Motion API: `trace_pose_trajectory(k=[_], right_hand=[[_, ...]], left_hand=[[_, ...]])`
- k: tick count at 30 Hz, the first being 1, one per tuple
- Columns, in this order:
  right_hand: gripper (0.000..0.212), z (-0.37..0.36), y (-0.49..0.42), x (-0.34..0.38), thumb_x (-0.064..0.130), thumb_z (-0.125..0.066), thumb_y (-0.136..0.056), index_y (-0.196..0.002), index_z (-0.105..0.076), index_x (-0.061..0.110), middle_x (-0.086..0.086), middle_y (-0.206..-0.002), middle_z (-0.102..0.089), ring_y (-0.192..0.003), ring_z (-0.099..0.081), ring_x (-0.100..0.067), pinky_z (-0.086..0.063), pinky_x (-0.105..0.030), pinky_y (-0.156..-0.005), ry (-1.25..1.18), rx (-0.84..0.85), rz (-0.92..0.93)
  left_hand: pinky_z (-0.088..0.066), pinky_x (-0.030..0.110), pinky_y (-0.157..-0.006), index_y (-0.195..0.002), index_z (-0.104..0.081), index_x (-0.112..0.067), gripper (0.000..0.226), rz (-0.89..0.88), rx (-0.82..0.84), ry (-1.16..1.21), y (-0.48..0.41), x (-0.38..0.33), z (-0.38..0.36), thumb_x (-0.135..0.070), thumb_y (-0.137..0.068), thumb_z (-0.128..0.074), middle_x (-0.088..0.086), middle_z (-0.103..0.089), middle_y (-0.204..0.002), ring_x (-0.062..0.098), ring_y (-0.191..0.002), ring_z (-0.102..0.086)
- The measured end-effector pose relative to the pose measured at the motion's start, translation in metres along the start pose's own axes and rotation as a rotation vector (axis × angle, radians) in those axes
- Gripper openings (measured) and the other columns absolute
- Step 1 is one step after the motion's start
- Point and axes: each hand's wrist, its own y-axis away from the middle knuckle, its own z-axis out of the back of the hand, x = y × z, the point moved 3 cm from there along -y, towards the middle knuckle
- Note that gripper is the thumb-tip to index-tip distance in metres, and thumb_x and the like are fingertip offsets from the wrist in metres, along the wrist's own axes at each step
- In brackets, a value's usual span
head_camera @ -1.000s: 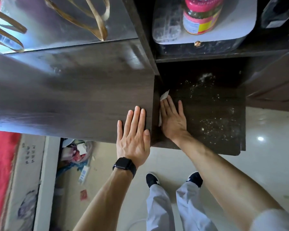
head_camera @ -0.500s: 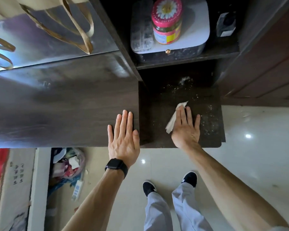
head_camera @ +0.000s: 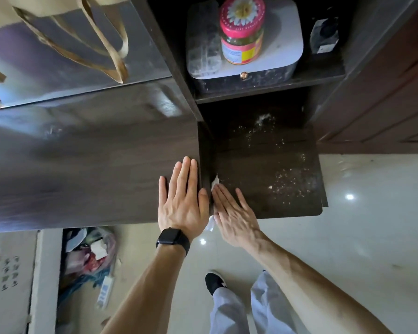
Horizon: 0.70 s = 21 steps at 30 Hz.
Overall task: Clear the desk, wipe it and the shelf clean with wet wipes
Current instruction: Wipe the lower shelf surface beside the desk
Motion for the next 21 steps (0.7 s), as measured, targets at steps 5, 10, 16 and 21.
trace_pose_trajectory(k=[5,10,16,21], right_hand=[[0.067,0.015,-0.011,-0.011,0.034,-0.037,-0.098,-0.156,-0.021,0.005,-0.009,-0.164,-0.017,-0.154,-0.009,-0.021,-0.010,-0.051,-0.123,0.068,0.025,0.032],[0.075,0.015,-0.041,-0.012,0.047,-0.032,-0.100,-0.158,-0.003,0.011,-0.003,-0.167,0.003,-0.154,0.008,-0.022,0.006,-0.054,-0.122,0.067,0.079,-0.103],[0.061,0.015,0.013,-0.042,0.038,-0.029,-0.102,-0.158,-0.016,0.019,0.003,-0.166,-0.013,-0.154,-0.004,-0.022,-0.006,-0.055,-0.122,0.071,-0.008,-0.297],[0.065,0.028,0.036,-0.056,0.030,-0.040,-0.095,-0.155,-0.027,0.008,-0.007,-0.163,-0.024,-0.153,-0.013,-0.025,-0.012,-0.055,-0.122,0.061,-0.056,-0.462]], left_hand=[[-0.004,0.046,-0.124,-0.158,-0.015,-0.020,0.064,-0.010,-0.033,-0.006,0.000,-0.001,0.000,-0.037,-0.098,-0.028,-0.003,-0.012,-0.166,0.015,-0.153,-0.006],[-0.007,0.049,-0.123,-0.158,-0.015,-0.018,0.067,-0.022,-0.030,-0.013,0.001,0.001,0.000,-0.039,-0.097,-0.031,-0.001,-0.012,-0.166,0.016,-0.153,-0.006],[-0.006,0.049,-0.123,-0.158,-0.014,-0.018,0.072,-0.021,-0.012,-0.024,-0.001,0.000,0.003,-0.050,-0.095,-0.030,-0.001,-0.010,-0.166,0.016,-0.153,-0.004],[-0.009,0.052,-0.123,-0.158,-0.016,-0.017,0.074,-0.033,-0.008,-0.030,-0.002,-0.001,0.004,-0.052,-0.094,-0.029,-0.001,-0.011,-0.166,0.018,-0.153,-0.007]])
